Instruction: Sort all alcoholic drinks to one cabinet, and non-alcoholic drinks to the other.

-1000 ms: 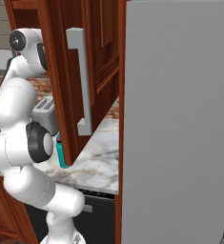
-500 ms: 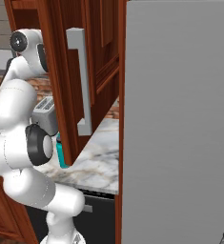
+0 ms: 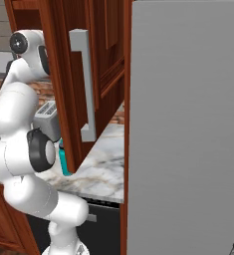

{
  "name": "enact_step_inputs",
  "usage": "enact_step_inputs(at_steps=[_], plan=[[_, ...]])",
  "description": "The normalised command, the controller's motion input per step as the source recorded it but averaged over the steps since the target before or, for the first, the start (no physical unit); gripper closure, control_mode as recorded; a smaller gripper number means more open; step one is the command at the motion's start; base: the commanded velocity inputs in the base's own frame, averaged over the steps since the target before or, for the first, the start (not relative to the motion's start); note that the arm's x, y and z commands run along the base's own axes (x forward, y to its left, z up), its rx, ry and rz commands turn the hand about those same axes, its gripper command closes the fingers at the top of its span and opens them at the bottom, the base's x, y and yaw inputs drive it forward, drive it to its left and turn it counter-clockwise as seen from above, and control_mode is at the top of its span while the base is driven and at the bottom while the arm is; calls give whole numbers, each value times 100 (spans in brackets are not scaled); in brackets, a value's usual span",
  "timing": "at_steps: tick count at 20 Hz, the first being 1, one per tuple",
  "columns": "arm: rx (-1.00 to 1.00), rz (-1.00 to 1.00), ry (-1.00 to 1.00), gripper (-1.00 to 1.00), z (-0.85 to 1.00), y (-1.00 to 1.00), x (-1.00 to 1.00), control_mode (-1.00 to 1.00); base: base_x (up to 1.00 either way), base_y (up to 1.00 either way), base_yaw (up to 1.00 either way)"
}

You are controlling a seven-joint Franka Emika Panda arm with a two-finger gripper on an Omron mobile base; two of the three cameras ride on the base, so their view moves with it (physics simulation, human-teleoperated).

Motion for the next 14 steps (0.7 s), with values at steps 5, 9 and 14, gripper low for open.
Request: enact_step_inputs(at_steps=[5, 9, 14], plan=[[0, 0, -4, -100, 5, 18, -5, -100, 0, 0, 0], [0, 0, -3, -100, 2, 22, -26, -100, 0, 0, 0], [3, 0, -1, -100, 0, 3, -74, -100, 0, 0, 0]])
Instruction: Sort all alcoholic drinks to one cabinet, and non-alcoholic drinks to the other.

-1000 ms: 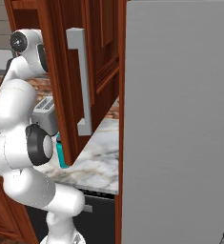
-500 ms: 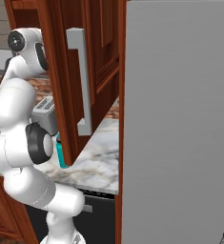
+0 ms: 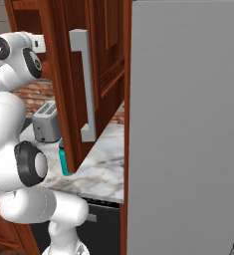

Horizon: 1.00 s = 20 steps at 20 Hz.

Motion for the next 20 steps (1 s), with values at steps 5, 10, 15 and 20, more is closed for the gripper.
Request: enact_step_inputs(at_steps=[5, 10, 15, 20], plan=[[7, 0, 0, -100, -2, 0, -100, -100, 0, 0, 0], [9, 0, 5, -100, -10, 0, -100, -100, 0, 0, 0], [8, 0, 17, -100, -28, -12, -95, -100, 0, 0, 0], [7, 0, 28, -100, -61, -33, -78, -100, 0, 0, 0]])
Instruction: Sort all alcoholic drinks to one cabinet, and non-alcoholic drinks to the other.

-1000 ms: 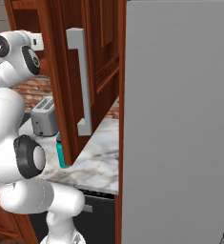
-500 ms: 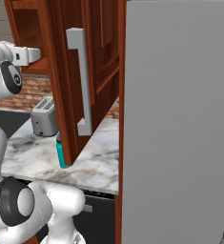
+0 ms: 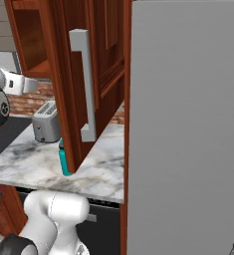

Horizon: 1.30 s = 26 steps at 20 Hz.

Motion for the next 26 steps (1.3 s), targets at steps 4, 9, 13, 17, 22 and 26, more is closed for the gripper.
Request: enact_step_inputs(at_steps=[4, 9, 13, 17, 22, 26], plan=[[4, 0, 28, -100, -63, -37, -67, -100, 0, 0, 0], [0, 2, 26, -100, -66, -30, -38, -100, 0, 0, 0], [0, 2, 30, -100, -78, -15, -4, -100, 0, 0, 0], [0, 4, 26, -100, -69, -6, 14, -100, 0, 0, 0], [-1, 3, 17, -100, -61, -2, 29, -100, 0, 0, 0], [-3, 1, 5, -100, -34, -9, 21, -100, 0, 0, 0]])
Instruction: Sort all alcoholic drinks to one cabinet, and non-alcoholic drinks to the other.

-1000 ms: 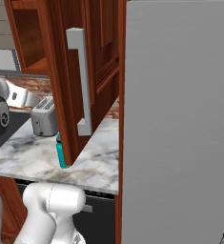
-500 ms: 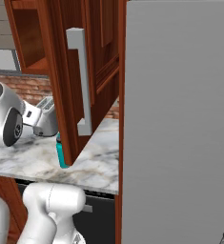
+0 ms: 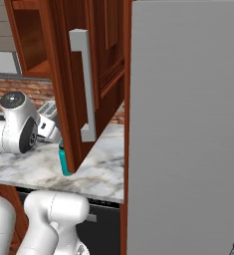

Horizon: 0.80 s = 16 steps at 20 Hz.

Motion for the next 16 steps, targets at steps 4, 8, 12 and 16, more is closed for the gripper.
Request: enact_step_inputs(at_steps=[4, 8, 12, 16], plan=[[-1, 0, 0, -100, -12, -22, 7, -100, 0, 0, 0], [0, 0, 0, -100, -24, -24, 0, -100, 0, 0, 0], [-2, 2, 0, -100, -33, -13, 11, -100, 0, 0, 0], [-4, 7, 0, -100, -36, -1, 20, -100, 0, 0, 0]])
